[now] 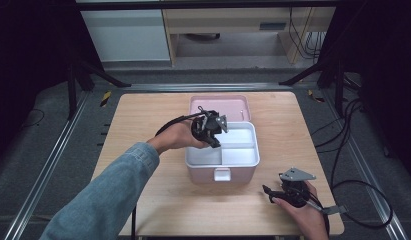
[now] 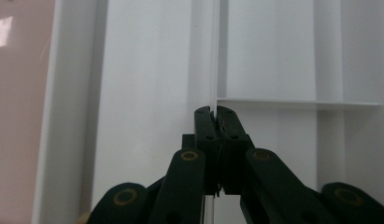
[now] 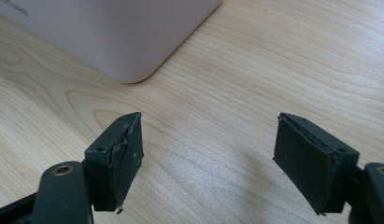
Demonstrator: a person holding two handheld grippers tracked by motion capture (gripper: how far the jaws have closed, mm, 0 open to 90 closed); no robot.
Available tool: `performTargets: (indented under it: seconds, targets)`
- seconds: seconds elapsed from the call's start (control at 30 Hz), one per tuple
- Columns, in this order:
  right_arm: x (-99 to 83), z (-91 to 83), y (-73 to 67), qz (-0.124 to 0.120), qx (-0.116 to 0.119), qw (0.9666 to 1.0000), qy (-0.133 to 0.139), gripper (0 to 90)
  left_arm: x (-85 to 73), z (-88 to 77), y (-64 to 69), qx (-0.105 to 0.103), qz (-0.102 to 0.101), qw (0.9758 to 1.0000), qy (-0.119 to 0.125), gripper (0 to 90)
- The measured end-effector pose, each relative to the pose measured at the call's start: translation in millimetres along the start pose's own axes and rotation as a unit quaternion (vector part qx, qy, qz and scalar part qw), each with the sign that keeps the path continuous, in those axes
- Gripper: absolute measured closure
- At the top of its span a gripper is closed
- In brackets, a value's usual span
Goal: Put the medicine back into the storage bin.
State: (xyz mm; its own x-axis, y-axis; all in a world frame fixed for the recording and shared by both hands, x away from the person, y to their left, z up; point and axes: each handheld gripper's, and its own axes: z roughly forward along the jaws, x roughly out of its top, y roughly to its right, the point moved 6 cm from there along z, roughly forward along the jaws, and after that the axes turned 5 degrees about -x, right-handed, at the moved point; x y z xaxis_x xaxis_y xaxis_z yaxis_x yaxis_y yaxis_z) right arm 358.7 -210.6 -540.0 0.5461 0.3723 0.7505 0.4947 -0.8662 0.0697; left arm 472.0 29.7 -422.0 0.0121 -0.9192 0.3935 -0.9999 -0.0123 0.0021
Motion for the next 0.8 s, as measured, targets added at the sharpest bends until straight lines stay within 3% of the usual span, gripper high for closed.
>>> performTargets:
  seconds: [0.17, 0.37, 0.57, 0.7, 0.8]
  targets:
    - [0.0, 0.4, -0.4, -0.001, 0.000, 1.0000, 0.000, 23.3, -0.2, 1.8, 0.1, 0.007, -0.004, 1.0000, -0.001, 82.4]
    - [2.3, -0.3, -4.1, 0.002, 0.004, 1.0000, 0.003, 20.7, -1.9, 2.3, -2.2, 0.026, -0.022, 0.9994, 0.003, 57.8]
    - [11.4, -4.9, -2.8, 0.015, -0.003, 0.9999, 0.005, 23.5, -4.1, -5.5, -1.7, 0.037, -0.035, 0.9985, 0.019, 43.9]
    - [21.5, -10.3, 4.6, 0.015, -0.019, 0.9997, 0.008, 30.4, -7.1, -13.3, -3.6, 0.050, -0.057, 0.9966, 0.032, 34.4]
    - [30.1, -12.8, 9.8, 0.019, -0.024, 0.9995, 0.005, 37.9, -11.4, -20.6, -8.0, 0.068, -0.085, 0.9933, 0.040, 26.5]
